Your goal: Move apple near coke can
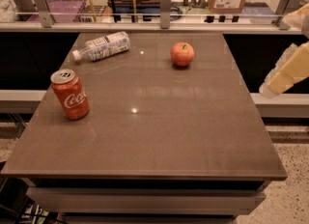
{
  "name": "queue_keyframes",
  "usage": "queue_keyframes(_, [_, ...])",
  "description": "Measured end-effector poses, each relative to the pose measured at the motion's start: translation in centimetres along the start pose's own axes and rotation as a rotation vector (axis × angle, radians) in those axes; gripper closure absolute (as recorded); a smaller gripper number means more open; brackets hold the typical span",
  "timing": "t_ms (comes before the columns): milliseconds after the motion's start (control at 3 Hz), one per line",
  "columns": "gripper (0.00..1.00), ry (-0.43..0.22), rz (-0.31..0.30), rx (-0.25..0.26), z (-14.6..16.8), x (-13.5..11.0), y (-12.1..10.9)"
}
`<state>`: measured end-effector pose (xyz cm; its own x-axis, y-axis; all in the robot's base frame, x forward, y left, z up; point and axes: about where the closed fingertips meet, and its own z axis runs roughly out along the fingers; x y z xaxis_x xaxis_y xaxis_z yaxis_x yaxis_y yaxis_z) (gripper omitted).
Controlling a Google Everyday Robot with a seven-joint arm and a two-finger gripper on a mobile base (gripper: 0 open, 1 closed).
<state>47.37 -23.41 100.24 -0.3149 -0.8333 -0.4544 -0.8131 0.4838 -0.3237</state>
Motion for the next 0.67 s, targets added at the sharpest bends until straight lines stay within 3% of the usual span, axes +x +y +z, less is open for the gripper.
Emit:
queue_keyframes(333, [0.00,-0.102,0.122,0.031,0.5,-0.1,-1.5])
queue_keyframes(667, [0.00,-0.198,0.196,0.033,1.8,-1.0,-2.4])
